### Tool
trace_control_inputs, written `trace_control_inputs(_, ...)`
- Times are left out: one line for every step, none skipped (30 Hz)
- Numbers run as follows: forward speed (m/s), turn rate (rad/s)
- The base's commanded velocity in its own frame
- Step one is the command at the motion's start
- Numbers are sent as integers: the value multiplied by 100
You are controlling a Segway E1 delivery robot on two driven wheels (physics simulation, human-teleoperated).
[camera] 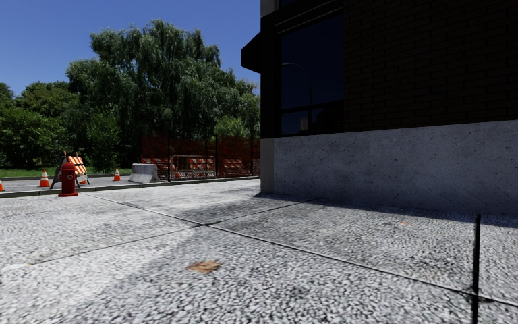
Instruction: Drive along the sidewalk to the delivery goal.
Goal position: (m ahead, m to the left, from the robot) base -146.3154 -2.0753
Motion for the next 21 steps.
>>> trace_control_inputs(0, 0)
trace_control_inputs(0, 0)
trace_control_inputs(0, 0)
trace_control_inputs(0, 0)
trace_control_inputs(0, 0)
trace_control_inputs(0, 0)
trace_control_inputs(0, 0)
trace_control_inputs(0, 0)
trace_control_inputs(0, 0)
trace_control_inputs(0, 0)
trace_control_inputs(0, 0)
trace_control_inputs(0, 0)
trace_control_inputs(0, 0)
trace_control_inputs(0, 0)
trace_control_inputs(0, 0)
trace_control_inputs(0, 0)
trace_control_inputs(0, 0)
trace_control_inputs(0, 0)
trace_control_inputs(0, 0)
trace_control_inputs(0, 0)
trace_control_inputs(0, 0)
